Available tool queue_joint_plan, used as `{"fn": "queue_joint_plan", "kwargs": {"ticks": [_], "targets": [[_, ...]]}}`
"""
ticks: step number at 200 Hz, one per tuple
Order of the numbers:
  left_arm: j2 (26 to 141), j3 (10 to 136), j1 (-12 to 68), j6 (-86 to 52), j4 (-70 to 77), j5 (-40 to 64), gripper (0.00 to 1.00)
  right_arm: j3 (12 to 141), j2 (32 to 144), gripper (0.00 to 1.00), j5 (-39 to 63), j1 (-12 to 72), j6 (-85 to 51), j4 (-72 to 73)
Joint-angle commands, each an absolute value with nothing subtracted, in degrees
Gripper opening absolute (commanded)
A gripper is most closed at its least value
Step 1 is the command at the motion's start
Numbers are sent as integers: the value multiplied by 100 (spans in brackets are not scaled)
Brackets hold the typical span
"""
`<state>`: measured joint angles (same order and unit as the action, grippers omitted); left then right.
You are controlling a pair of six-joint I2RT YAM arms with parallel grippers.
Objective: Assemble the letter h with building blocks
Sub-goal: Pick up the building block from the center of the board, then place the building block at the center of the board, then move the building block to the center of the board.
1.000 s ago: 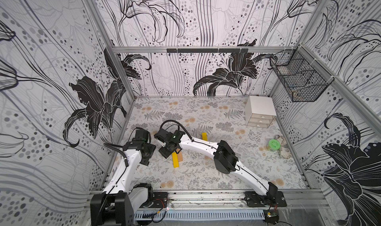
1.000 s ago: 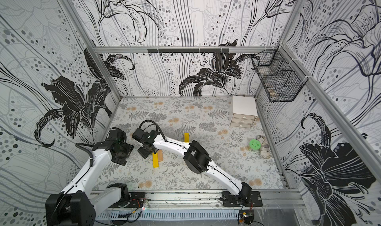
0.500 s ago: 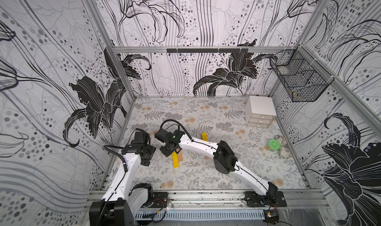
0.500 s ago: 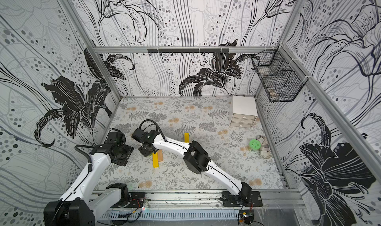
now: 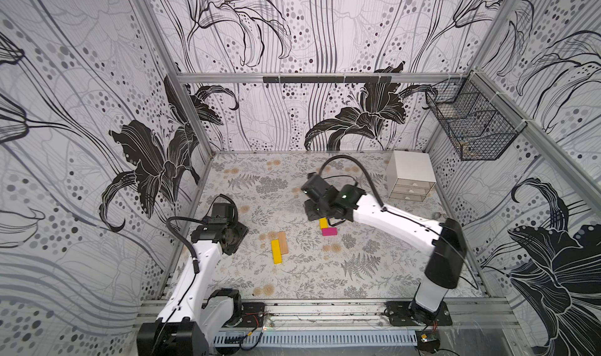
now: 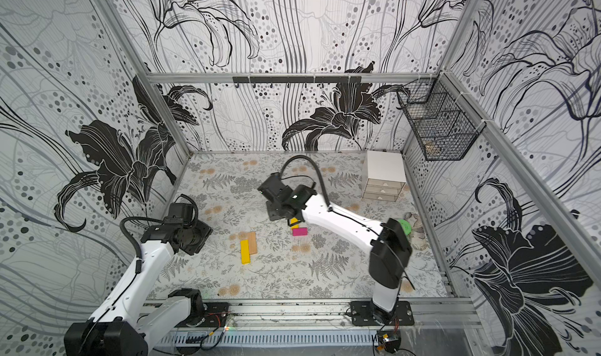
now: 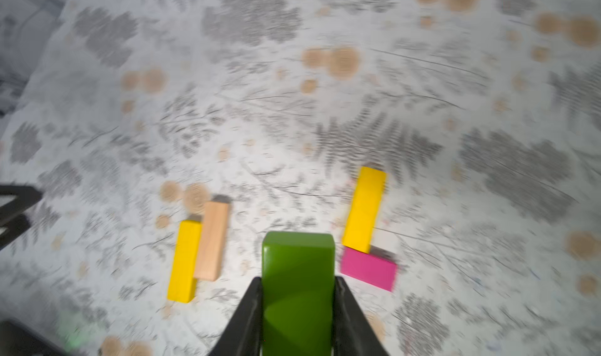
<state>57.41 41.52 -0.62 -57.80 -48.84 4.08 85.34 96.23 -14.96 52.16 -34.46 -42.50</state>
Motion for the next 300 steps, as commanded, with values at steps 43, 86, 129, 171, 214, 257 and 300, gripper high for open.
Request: {"fn": "queue_joint_plan", "kwargs": {"ticks": [43,86,129,171,214,257,300], "targets": [[6106,4285,876,-5679,-4299,519,44,6183,9182,10,-1233,4071,-4648,-4342],[6124,4137,1019,-5772,-4210,535,43,6079,9533,39,-1286,3945,-4817,-4382],[6170,4098,1018,-5774,-4171,536,43,6059,9671,61,-1246,3929,-4851,-4486],[6258,4090,1019,-5752,-4097,566,43,5948,9705,60,-1362,3927,-4729,-4534],[6234,4064,1019,-5714,-4109,537,43,5916,9403,58,-1277,3914,-4688,-4600],[6258,3990,1019,-5684,-4021,603,42,5628,8586,52,-1328,3850,-4536,-4826],[6252,3968,1014,-5652,-3965,615,41,4991,8574,23,-871,3767,-4530,-4499]]}}
